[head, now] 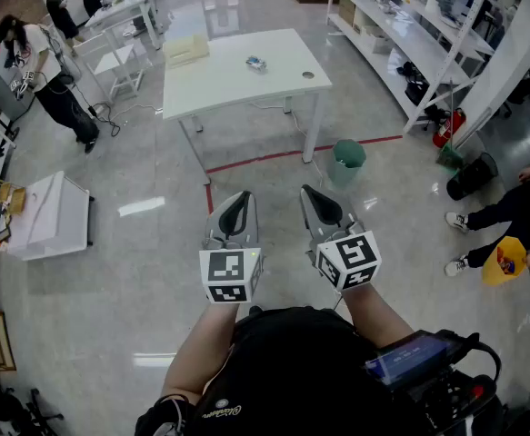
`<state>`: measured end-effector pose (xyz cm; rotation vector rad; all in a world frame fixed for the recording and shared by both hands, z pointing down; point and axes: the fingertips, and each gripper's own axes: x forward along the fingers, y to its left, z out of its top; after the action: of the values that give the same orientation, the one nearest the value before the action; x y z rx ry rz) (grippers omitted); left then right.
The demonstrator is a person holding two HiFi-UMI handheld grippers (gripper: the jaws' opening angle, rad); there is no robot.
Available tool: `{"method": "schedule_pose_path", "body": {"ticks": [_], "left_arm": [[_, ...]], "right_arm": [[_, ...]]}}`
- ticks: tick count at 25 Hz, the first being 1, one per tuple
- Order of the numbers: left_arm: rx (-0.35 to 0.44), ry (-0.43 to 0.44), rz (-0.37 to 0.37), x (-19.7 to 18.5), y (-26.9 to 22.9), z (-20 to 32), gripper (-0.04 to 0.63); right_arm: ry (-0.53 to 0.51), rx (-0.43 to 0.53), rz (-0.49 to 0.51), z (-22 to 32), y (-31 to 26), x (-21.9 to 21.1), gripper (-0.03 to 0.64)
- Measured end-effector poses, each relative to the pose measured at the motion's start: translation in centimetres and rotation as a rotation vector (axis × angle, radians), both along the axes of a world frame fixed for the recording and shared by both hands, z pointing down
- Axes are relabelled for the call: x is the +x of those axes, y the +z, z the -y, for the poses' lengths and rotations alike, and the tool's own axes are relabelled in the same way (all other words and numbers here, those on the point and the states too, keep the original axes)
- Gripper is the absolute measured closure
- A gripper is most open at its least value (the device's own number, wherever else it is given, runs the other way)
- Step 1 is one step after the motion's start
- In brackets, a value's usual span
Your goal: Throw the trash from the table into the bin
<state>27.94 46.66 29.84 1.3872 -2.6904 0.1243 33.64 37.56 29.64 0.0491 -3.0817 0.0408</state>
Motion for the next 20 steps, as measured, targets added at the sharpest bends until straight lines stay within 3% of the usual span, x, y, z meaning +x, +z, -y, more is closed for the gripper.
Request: {"method": "schedule_pose_path", "body": {"ticks": [12, 20], "left_arm": [[0.003, -0.002, -0.013, -1.4, 1.0, 0.0, 0.588], [-0.007, -0.021, -0.072, -4.1, 2.9, -2.7, 0.588]], "right_arm": [[-0.01, -0.015, 0.008, -0.1, 0.6, -1.2, 0.618], [0.004, -0.062, -0.005, -1.0, 1.4, -3.3, 0.618]]}}
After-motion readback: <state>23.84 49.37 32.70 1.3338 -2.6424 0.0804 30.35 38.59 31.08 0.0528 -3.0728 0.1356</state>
